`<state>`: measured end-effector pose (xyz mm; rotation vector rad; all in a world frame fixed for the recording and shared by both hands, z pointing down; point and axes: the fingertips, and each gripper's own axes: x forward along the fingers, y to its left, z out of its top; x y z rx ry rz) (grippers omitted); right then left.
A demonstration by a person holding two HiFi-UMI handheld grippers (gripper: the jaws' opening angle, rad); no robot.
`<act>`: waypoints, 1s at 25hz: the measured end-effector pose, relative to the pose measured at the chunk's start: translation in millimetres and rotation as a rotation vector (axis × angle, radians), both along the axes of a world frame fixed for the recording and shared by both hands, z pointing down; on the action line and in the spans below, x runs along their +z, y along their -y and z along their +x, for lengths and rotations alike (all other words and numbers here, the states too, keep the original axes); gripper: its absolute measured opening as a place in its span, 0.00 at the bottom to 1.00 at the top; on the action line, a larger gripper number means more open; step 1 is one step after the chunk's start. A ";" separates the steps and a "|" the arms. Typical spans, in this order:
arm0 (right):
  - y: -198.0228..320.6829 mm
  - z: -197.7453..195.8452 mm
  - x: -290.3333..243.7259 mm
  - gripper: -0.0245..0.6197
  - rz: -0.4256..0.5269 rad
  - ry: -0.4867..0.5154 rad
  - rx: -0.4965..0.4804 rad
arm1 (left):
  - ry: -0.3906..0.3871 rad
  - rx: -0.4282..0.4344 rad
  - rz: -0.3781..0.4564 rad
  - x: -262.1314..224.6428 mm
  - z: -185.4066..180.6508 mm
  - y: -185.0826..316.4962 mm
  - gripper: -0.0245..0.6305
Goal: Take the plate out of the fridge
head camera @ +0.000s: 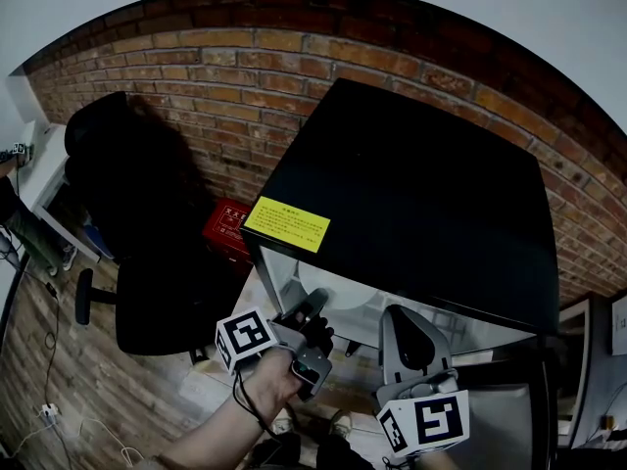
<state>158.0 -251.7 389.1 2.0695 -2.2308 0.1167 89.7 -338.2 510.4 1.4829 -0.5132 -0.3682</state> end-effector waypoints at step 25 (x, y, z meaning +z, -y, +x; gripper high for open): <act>-11.0 -3.2 -18.2 0.09 0.045 -0.001 -0.020 | 0.061 -0.003 0.002 -9.6 -21.0 -24.1 0.07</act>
